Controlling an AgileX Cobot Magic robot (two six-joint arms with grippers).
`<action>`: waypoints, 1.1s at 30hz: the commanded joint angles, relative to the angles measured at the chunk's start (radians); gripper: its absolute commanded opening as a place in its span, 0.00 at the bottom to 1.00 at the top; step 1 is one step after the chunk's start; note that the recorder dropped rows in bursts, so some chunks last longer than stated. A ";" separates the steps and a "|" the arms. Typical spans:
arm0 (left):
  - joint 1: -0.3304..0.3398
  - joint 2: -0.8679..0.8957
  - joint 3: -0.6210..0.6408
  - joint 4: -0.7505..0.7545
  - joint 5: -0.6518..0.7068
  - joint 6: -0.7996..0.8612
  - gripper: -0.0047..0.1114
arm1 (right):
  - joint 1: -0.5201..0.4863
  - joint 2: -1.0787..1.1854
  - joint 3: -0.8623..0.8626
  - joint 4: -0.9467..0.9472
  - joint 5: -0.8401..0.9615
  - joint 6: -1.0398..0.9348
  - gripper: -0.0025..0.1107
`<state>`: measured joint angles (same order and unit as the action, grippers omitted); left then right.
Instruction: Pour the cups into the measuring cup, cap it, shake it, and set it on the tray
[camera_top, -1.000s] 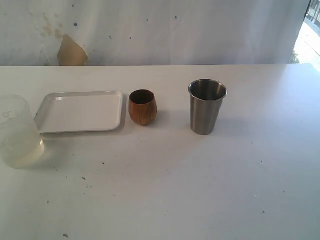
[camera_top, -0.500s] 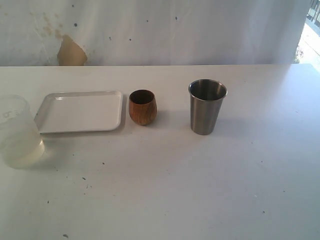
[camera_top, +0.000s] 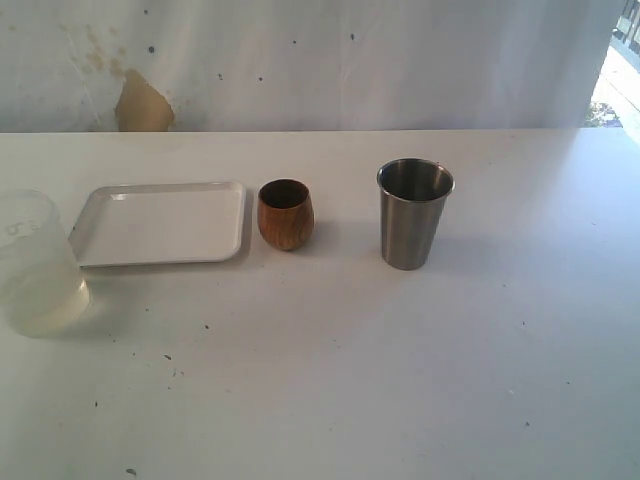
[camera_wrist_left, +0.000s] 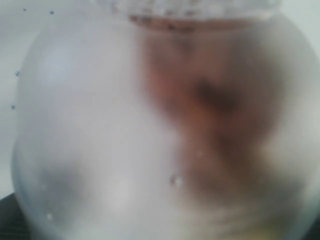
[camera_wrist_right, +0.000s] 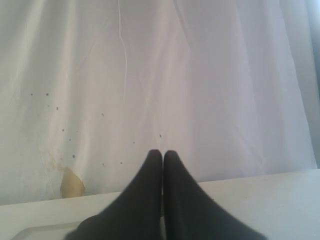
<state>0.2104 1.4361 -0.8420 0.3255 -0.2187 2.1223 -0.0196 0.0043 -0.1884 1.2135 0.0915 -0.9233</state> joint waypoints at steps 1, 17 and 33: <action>-0.003 -0.013 -0.010 0.005 -0.040 -0.010 0.04 | -0.002 -0.004 0.004 -0.004 -0.003 0.003 0.02; -0.057 -0.013 -0.010 0.018 -0.050 -0.024 0.04 | -0.002 -0.004 0.004 -0.004 -0.003 0.003 0.02; -0.064 -0.013 -0.010 0.130 0.015 -0.020 0.04 | -0.002 -0.004 0.004 -0.004 -0.003 0.003 0.02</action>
<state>0.1493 1.4361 -0.8420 0.4281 -0.1861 2.1075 -0.0196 0.0043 -0.1884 1.2135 0.0915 -0.9233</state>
